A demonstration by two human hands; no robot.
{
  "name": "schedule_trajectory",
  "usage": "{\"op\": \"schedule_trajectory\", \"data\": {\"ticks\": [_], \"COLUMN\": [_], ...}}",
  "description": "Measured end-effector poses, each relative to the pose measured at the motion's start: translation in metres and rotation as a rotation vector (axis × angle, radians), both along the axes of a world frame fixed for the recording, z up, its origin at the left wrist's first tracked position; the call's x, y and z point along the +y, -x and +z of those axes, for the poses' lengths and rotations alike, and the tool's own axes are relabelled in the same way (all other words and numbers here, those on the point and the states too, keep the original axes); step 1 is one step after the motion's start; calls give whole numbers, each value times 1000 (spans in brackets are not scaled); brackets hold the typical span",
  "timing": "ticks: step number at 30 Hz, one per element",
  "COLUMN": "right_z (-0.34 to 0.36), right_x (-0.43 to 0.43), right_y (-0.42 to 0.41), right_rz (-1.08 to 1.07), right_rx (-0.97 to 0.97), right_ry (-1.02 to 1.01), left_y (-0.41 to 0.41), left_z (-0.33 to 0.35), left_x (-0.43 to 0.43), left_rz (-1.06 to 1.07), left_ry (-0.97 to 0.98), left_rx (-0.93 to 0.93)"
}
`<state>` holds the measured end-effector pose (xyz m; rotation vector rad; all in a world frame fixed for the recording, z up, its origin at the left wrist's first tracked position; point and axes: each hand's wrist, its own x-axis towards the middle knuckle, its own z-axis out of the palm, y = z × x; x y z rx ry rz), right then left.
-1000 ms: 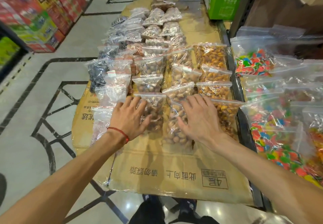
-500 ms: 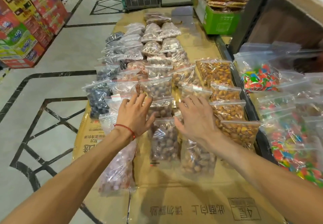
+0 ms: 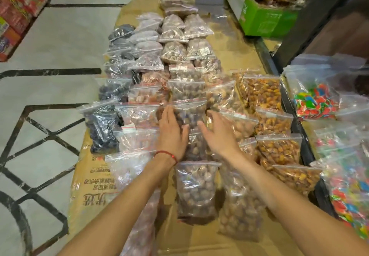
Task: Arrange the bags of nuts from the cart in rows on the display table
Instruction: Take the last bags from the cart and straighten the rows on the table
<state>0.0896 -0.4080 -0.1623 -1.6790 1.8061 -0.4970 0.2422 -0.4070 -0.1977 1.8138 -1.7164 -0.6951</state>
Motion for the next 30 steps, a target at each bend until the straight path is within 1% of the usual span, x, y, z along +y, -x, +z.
{"op": "schedule_trajectory", "data": {"ticks": [2,3,6,9,10,14,17,20,21,23,25,27,30], "right_z": [-9,-15,-32,-40,-41,-46,-49,-47,-46,-45,-44,-49,-54], "right_x": [-11,-15,-23,-26,-27,-27,-28,-29,-28,-25,-24,-28,-31], "right_y": [-6,-7,-9,-10,-11,-10,-9,-15,-18,-22,-21,-16,-17], "right_rz": [-71,-93,-143,-193,-197,-202,-292,-393,-390,-306,-237,-228,-326], "right_rx": [-164,-212,-339,-463,-476,-513,-565,-677,-690,-674,-656,-637,-660], "right_ry": [-146,-191,-258,-291,-296,-318,-330,-356,-364,-375,-384,-392,-355], "left_y": [6,8,11,10,8,6,10,10,8,3,1,3,9], "left_z": [-10,-14,-20,-22,-25,-31,-33,-32,-32,-35,-37,-40,-40], "left_x": [-2,-3,-6,-4,-5,-14,-20,-23,-25,-25,-25,-24,-24], "left_rz": [82,119,223,281,284,230,155,135,135,152,161,155,128], "left_ry": [-6,2,0,-126,-152,-221,-196,-199,-199,-227,-264,-238,-228], "left_rx": [107,142,251,474,504,494,454,453,477,520,512,477,438]}}
